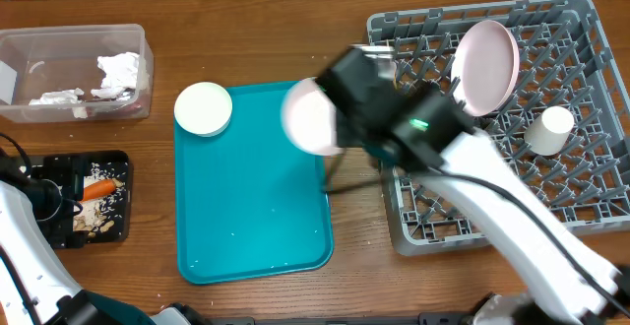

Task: Sort waste into correct bins and load items into the dishwasher rack
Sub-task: 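Lower the pink bowl into the rack beside the white cup, then open the right gripper and pull it back from the pink bowl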

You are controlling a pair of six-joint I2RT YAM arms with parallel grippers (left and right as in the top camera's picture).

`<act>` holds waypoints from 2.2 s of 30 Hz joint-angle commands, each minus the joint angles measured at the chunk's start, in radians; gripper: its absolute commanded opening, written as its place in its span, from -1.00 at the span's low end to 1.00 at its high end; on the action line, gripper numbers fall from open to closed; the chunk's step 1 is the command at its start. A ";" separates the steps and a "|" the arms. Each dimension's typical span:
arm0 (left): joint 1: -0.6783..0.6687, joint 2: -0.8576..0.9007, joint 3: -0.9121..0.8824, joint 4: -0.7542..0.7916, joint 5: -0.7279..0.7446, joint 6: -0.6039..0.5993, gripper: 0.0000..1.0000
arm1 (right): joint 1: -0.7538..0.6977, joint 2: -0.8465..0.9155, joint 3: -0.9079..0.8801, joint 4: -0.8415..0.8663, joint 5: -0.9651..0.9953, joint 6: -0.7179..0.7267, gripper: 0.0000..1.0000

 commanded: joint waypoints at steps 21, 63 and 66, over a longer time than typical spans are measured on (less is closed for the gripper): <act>0.004 0.002 -0.004 -0.002 -0.010 -0.017 1.00 | -0.393 -0.031 -0.326 -0.270 0.602 0.529 -0.92; 0.004 0.002 -0.004 -0.002 -0.010 -0.017 1.00 | -0.587 -0.031 -0.606 -0.271 0.731 0.716 -0.81; 0.004 0.002 -0.004 -0.002 -0.010 -0.017 0.99 | -0.583 -0.031 -0.606 -0.271 0.716 0.717 -0.82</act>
